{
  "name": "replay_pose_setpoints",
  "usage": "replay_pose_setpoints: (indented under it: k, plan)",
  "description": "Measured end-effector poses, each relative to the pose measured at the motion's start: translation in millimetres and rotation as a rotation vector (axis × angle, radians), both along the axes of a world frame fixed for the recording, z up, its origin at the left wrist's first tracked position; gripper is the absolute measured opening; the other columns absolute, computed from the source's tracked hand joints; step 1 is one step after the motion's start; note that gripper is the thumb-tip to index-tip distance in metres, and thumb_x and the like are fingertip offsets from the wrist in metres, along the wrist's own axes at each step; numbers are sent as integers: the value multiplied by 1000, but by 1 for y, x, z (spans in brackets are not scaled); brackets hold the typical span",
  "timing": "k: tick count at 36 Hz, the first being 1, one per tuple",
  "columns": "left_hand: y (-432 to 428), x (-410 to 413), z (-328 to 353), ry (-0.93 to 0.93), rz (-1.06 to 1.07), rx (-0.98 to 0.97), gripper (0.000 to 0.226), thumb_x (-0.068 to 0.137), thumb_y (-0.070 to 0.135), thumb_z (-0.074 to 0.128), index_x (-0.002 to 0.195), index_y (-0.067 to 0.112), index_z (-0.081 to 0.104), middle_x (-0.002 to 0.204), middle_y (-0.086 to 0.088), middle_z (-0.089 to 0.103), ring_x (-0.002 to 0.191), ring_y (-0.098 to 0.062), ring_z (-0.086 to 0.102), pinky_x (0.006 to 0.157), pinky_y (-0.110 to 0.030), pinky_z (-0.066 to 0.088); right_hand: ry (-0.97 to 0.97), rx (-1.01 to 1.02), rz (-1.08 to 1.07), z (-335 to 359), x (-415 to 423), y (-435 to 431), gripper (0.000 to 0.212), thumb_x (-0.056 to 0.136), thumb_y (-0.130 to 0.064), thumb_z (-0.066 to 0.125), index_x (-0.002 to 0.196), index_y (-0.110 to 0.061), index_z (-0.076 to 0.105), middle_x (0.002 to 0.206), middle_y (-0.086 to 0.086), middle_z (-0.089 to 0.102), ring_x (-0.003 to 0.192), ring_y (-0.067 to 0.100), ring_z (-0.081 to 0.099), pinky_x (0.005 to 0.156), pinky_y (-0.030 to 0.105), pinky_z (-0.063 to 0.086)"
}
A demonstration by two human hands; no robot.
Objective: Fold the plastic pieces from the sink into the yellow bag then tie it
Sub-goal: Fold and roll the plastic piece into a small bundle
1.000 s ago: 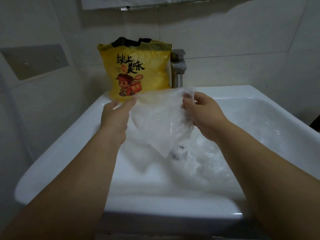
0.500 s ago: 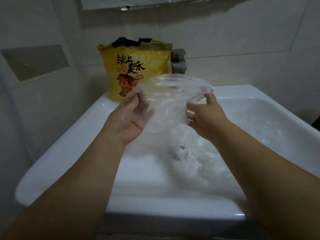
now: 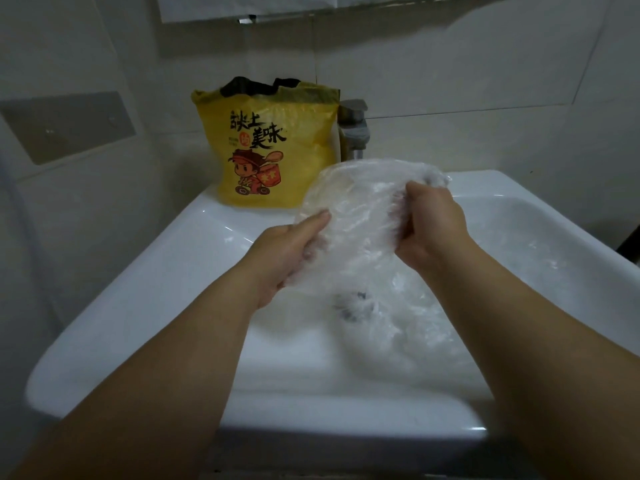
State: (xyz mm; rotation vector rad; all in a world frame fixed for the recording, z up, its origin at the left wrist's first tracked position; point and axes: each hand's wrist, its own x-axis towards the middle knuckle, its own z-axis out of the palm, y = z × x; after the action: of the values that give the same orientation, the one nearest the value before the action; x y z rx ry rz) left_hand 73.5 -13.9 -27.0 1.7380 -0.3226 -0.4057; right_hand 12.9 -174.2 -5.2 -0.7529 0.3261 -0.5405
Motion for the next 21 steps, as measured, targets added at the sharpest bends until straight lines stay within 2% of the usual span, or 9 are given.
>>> replay_pose_setpoints:
  k: [2,4,6,7,10,13,15,18,21]
  plan:
    - [0,1,-4,-62,62,74,23,86,37,68,75,18,61,60,7,54,54,-12,45,47,-19,34,23,-67,-16,2,-1,-2,40,93,-5,47,131,-17,51,90,4,65,77,17,65,64,29,59]
    - [3,4,-7,-96,103,117,7,87,16,67,89,17,60,81,1,59,75,-16,54,59,-23,42,75,-209,-48,2,-1,-2,35,94,-12,52,128,-17,53,75,1,61,65,13,59,66,28,57]
    - [6,5,-6,-18,91,103,39,81,7,67,116,18,57,110,-2,60,103,-19,57,78,-29,45,120,-381,-77,-1,0,0,32,93,-15,55,125,-15,55,65,-1,55,51,9,51,50,19,47]
    - [8,5,-2,28,41,40,50,76,5,68,123,17,56,115,-2,60,110,-20,56,84,-33,44,129,-453,-82,-2,1,1,31,92,-15,57,123,-14,56,65,0,55,48,7,49,45,18,42]
    - [8,1,9,156,-129,-190,40,62,22,69,101,16,63,100,1,64,94,-18,59,83,-39,42,124,-583,-42,-4,0,9,30,91,-17,60,121,-14,58,77,4,61,61,13,58,54,25,49]
    - [4,1,6,180,-149,-165,25,71,42,77,86,25,68,88,5,67,84,-12,63,83,-36,45,108,-588,47,-3,-1,13,25,92,-18,60,116,-17,61,94,8,68,83,25,66,74,37,56]
    - [2,1,6,168,-54,-200,16,88,36,64,83,21,65,72,7,63,62,-4,62,68,-24,52,123,-596,92,-2,-2,12,14,92,-19,61,106,-17,63,89,8,66,77,27,62,70,37,53]
    - [7,5,14,234,159,-437,22,90,34,64,72,21,61,48,13,52,36,1,47,35,-12,37,151,-601,107,-1,-4,9,11,90,-20,64,84,-13,59,79,9,62,73,28,54,68,40,48]
    - [16,13,18,277,255,-538,32,83,40,71,59,23,59,41,16,45,30,-1,37,29,-12,27,213,-622,88,-1,-5,6,18,89,-21,66,81,-11,54,67,4,58,62,20,52,61,32,47]
